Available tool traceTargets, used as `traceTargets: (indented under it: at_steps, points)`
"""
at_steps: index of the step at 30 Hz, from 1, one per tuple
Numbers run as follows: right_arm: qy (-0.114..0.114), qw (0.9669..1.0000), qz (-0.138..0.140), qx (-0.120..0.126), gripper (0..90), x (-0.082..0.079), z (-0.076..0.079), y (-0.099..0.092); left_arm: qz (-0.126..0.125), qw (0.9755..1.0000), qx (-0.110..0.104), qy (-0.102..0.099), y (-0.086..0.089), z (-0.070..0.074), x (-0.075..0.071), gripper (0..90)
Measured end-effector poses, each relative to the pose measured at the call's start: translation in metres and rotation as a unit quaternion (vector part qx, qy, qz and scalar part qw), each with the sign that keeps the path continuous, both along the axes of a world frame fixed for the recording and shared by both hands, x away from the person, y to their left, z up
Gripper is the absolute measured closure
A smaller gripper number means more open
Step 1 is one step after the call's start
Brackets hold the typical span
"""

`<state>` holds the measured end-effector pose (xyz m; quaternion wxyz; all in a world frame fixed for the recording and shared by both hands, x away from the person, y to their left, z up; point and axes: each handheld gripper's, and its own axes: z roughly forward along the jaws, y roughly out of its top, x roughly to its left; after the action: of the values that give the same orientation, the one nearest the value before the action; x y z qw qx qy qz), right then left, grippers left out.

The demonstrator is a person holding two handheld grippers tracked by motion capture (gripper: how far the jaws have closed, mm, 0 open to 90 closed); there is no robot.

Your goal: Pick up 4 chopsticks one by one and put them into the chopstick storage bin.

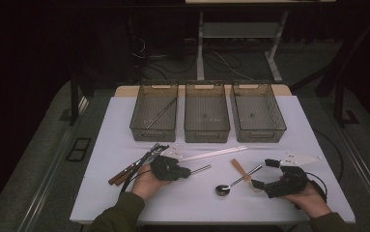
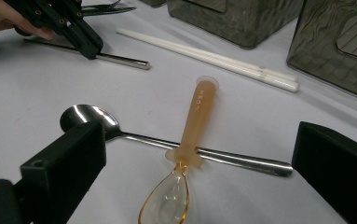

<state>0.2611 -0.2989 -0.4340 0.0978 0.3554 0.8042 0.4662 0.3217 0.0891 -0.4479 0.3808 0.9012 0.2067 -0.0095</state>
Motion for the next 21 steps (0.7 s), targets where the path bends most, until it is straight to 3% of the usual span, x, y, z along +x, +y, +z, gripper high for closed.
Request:
traceTargets:
  at_steps: [10, 21]
  points:
    - [-0.001, 1.0000, 0.000, 0.000, 2.8, 0.001, 0.000, 0.000, 0.015, 0.9998, -0.012, 0.009, -0.001, 0.010, -0.001, 84.5]
    - [0.000, 1.0000, 0.000, -0.002, 2.8, 0.001, 0.000, 0.000, 0.033, 0.9966, -0.072, -0.021, 0.011, 0.038, -0.002, 84.4]
